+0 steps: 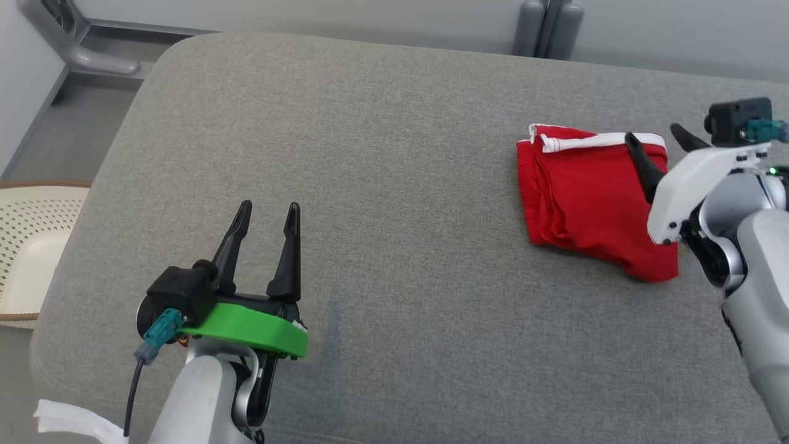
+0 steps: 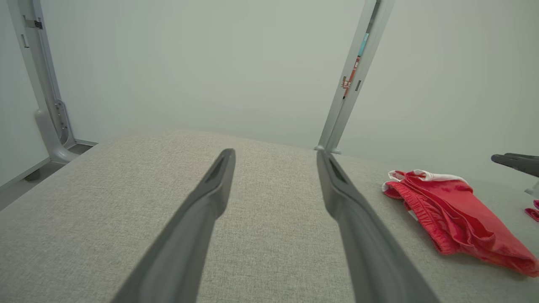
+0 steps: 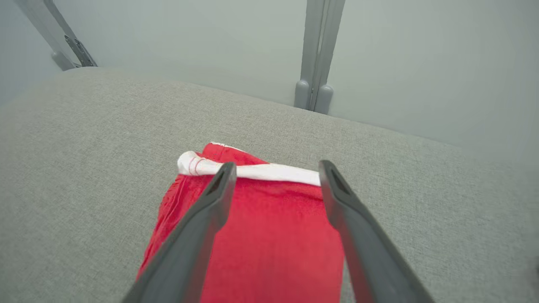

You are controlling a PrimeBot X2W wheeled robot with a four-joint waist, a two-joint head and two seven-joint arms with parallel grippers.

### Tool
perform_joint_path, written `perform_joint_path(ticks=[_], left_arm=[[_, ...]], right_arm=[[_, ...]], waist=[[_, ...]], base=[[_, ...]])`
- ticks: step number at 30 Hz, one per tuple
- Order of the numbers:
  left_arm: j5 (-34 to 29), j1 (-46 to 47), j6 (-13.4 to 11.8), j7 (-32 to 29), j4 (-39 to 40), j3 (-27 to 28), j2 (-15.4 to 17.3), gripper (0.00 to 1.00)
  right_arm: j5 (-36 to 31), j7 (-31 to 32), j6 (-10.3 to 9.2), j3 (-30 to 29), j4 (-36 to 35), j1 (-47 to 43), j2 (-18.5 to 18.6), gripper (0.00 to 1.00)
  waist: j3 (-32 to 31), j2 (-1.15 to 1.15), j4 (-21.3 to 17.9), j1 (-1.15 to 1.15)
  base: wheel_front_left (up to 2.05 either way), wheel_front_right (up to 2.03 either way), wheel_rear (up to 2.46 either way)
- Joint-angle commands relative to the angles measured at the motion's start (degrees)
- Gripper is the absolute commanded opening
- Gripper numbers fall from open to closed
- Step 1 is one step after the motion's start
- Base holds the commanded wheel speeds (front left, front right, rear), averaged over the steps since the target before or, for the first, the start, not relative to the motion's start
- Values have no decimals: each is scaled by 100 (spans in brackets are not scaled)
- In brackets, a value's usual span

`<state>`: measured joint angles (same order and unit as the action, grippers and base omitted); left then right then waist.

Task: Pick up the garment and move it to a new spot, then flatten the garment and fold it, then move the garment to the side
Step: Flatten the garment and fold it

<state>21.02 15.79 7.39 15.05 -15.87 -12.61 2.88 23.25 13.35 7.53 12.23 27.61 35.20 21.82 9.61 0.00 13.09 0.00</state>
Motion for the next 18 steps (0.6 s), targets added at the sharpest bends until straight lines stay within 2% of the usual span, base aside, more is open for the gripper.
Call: perform_joint_path(ticks=[1, 2, 3, 7, 12, 18], left_arm=[[-42, -78, 11, 14, 19, 10, 9, 100], [-40, -67, 11, 14, 34, -1, 10, 100], [-40, -48, 11, 15, 48, -13, 10, 100], [-27, 68, 11, 15, 106, -73, 9, 100], [12, 222, 11, 15, 169, -146, 8, 100], [113, 344, 11, 15, 225, -278, 8, 100]], right_arm=[[-112, -58, -10, -161, 92, -226, -129, 76], [-222, -109, -9, -309, 151, -326, -190, 27], [-307, -124, -9, -399, 197, -385, -227, 0], [-519, -282, -9, -646, 404, -514, -514, 0], [-706, -413, -9, -693, 750, -107, -771, 0], [-904, -406, -9, -800, 1328, 516, -811, 0]], waist=[[0, 0, -9, 0], [29, 0, 0, 0], [60, 0, 10, 0], [228, 0, 69, 0], [467, 0, 212, 0], [659, 0, 462, 0]], base=[[0, 0, 0], [0, 0, 0], [0, 0, 0], [0, 0, 0], [0, 0, 0], [0, 0, 0]])
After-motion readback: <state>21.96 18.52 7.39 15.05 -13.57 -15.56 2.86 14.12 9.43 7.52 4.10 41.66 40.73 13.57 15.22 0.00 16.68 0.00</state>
